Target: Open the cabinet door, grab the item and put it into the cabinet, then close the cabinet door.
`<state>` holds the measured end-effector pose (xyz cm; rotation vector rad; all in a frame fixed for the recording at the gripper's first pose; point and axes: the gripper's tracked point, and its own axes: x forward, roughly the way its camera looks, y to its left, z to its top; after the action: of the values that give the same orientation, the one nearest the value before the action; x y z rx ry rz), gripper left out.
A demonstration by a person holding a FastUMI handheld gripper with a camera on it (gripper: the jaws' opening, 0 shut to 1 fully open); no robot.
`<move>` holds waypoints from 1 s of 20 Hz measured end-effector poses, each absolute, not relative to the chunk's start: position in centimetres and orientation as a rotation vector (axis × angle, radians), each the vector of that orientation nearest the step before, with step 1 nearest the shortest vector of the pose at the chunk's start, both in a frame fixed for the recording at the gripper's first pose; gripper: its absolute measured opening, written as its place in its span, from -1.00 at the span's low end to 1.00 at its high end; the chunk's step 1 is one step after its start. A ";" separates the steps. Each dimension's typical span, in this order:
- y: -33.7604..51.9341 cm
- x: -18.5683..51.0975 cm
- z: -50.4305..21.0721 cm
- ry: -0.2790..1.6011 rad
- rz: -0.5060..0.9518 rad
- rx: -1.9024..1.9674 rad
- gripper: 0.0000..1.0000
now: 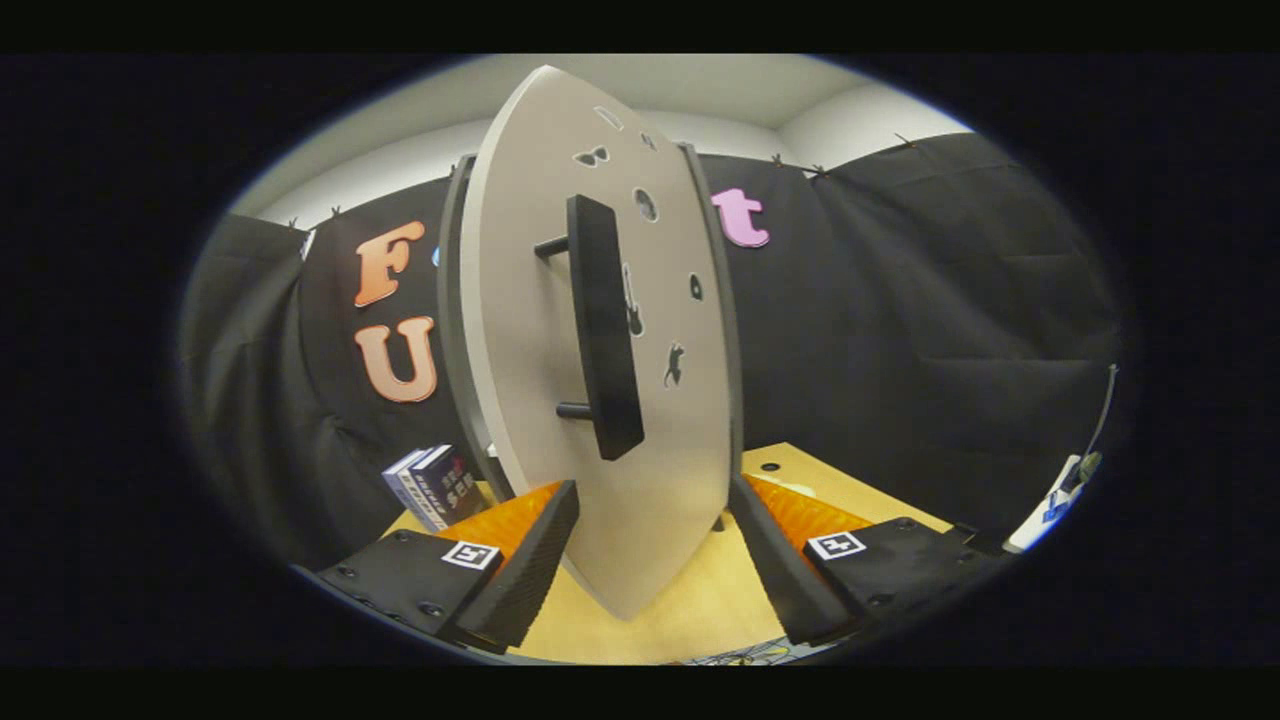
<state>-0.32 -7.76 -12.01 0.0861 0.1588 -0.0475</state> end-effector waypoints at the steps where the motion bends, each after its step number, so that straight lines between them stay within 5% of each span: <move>1: -6.3 1.0 -12.4 0.164 -0.022 0.087 0.93; 20: 4.9 19.0 -13.6 0.157 0.091 -0.028 0.93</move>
<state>19.04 4.89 -13.61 -0.0277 0.1567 0.0913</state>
